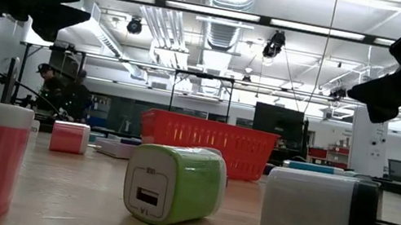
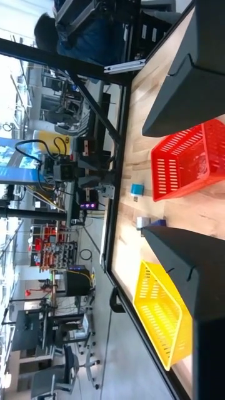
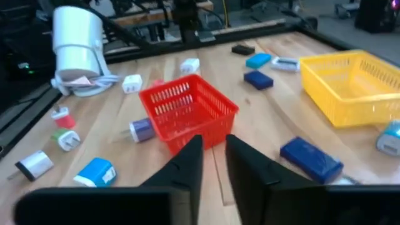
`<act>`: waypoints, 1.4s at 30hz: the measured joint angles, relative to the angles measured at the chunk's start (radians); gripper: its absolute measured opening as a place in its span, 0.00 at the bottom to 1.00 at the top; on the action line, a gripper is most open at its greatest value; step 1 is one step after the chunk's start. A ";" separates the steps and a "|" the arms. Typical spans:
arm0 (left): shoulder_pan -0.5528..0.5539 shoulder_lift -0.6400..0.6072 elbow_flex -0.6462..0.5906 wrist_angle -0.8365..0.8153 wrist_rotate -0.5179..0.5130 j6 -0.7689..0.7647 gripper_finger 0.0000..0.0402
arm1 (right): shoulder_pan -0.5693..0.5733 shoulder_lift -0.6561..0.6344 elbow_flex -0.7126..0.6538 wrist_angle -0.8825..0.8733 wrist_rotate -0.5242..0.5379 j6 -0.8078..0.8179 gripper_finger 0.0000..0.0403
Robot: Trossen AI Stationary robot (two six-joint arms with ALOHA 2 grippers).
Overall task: Pick & Place Office items
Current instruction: Put the left blue digital clock into the yellow bin
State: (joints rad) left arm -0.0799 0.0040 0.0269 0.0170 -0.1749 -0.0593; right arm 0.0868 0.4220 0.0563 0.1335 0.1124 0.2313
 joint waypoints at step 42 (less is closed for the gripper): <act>-0.001 0.160 -0.002 0.075 0.015 0.010 0.63 | 0.063 0.918 0.460 0.028 0.100 -0.150 0.62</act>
State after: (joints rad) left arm -0.0807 0.1644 0.0250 0.0921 -0.1597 -0.0490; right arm 0.1493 1.3400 0.5166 0.1612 0.2125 0.0809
